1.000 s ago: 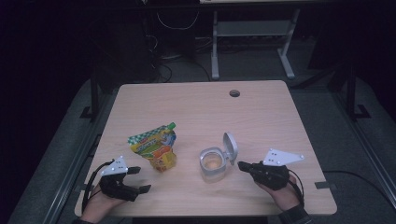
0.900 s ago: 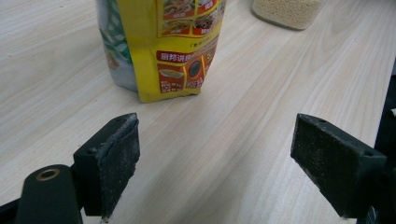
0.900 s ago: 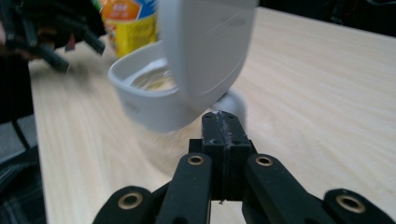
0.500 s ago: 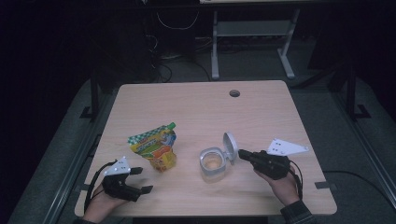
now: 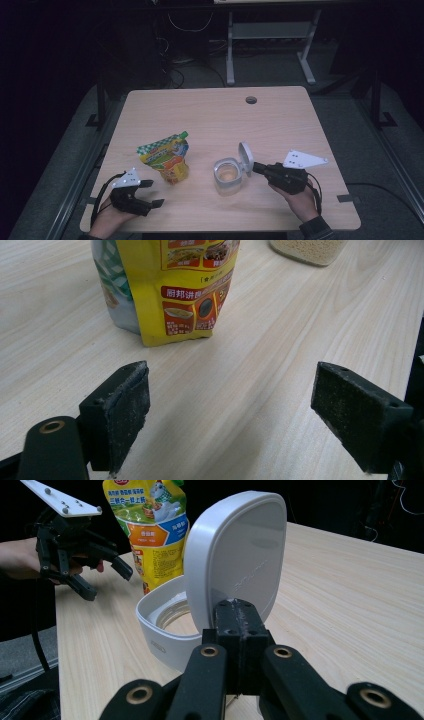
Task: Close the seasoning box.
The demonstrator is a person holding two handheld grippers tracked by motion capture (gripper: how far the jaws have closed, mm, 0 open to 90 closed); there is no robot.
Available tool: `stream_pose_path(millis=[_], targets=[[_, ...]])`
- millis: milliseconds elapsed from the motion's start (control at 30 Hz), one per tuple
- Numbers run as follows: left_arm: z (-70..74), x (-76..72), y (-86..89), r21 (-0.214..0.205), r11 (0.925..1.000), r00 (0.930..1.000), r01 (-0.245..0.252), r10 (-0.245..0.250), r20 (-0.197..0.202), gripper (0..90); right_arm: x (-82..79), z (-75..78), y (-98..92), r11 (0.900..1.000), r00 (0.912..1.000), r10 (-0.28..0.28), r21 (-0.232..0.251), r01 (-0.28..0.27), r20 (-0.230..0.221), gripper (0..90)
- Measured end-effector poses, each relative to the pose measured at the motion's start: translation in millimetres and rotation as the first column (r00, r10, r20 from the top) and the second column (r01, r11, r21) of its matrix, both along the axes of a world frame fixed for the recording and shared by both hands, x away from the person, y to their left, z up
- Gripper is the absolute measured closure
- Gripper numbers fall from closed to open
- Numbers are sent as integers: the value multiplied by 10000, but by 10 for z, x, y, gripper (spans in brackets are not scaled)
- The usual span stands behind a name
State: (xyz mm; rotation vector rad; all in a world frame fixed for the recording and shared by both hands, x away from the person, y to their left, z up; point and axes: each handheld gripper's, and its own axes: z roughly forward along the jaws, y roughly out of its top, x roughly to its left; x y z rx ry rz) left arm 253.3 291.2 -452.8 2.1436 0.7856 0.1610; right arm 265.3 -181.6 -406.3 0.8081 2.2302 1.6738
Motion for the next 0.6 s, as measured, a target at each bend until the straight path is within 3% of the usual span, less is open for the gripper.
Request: stream_pose_path(millis=[400,600], targets=[[-3,8,11,-33,10000,10000,2,-2,-8,159,-14,-15,78,9988,9988,484,-94,-484,1,899],[-1,16,23,-126,9999,10000,-66,66,-46,159,-4,-21,24,9997,9997,246,-83,-246,74,899]])
